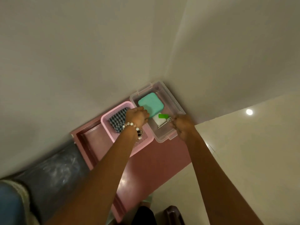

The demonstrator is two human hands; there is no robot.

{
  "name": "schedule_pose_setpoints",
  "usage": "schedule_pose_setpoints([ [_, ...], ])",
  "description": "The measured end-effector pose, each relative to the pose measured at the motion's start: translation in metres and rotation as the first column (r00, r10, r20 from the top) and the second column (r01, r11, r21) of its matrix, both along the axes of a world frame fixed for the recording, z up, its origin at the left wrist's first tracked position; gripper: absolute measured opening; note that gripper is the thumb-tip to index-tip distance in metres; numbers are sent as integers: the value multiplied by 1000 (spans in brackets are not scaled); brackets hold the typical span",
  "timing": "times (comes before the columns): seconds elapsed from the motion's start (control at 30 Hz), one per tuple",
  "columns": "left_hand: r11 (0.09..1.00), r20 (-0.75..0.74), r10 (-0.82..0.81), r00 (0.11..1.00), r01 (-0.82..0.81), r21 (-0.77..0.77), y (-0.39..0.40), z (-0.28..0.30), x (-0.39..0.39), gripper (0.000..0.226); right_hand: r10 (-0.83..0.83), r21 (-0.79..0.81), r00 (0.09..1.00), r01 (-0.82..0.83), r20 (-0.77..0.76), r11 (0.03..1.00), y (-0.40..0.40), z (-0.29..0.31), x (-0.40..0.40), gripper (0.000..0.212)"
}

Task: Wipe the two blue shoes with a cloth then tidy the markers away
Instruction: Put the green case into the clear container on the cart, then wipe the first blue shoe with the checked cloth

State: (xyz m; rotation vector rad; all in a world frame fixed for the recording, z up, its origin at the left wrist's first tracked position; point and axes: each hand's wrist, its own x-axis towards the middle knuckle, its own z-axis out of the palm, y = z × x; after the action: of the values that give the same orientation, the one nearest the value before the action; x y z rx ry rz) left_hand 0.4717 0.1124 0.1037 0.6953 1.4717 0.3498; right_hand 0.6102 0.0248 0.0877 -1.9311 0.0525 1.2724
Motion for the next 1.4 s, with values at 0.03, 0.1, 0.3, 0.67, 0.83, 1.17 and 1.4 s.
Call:
schedule_pose_setpoints([
  [0.03, 998, 56, 60, 997, -59, -29, -11, 13, -16, 18, -75, 54, 997, 76, -25, 996, -7, 8, -9, 24],
  [0.1, 991, 79, 128, 989, -126, -35, -33, 32, -53, 18, -126, 108, 992, 126, -12, 986, -23, 33, -38, 21],
  [0.3, 971, -171, 234, 957, -220, 98, -86, 42, -197, 18, 20, 183, 996, -35, 83, 982, -50, 82, -159, 17],
  [0.67, 873, -367, 487, 793, -442, 205, -201, 35, -492, 17, 755, 107, 636, -771, 160, 627, -68, 64, -432, 15],
  [0.83, 860, -516, 491, 702, -486, 157, -239, 12, -575, 13, 927, -7, 370, -928, 65, 371, -66, 33, -527, 10],
  [1.17, 882, -519, 470, 714, -358, 307, -246, -59, -582, 28, 878, -442, -345, -879, 331, -179, -19, -44, -627, 51],
  [1.4, 825, -531, 529, 661, -255, 504, -244, -57, -544, 41, 823, -329, -249, -941, 511, -81, -21, -53, -600, 34],
])
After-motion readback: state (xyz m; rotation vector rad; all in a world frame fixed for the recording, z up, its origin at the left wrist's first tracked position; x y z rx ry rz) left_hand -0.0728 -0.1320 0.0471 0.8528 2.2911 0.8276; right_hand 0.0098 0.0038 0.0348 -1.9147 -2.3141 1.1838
